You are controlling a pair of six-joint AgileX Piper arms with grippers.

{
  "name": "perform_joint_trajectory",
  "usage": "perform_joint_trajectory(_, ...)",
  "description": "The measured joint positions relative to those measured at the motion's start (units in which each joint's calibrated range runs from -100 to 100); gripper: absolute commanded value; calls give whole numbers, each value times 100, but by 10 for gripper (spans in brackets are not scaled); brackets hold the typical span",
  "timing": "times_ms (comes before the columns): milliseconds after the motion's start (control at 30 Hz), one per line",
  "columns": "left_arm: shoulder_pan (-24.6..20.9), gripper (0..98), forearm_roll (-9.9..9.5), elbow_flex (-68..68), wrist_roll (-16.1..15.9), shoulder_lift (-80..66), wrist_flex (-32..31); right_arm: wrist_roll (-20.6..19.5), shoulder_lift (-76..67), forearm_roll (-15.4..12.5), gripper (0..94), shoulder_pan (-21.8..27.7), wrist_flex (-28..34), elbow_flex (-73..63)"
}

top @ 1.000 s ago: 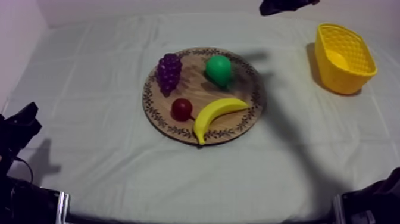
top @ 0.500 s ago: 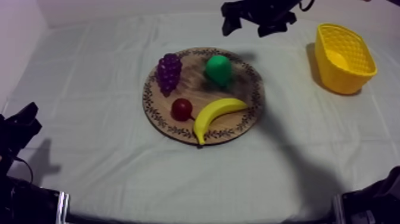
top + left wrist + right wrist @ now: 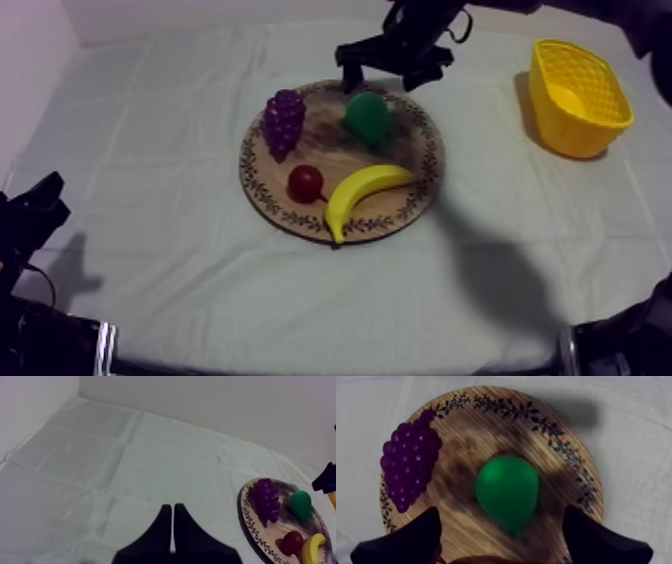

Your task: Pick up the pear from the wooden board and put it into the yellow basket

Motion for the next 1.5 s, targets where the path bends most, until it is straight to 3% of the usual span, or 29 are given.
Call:
perform_joint_trajectory(333,0,1,0,0,0,0,0,-60,1004,41,908,-1,248,-787)
perform_joint_trajectory(533,0,1,0,0,0,0,0,-75,1358,58,833,-1,322,-1039)
perform_joint_trajectory(1067,0,1,0,0,0,0,0,-98,1574,224,381,-123,448,-1174)
perform_joint_trajectory(1500,0,1,0,0,0,0,0,77,215,255,350,22,764,-345)
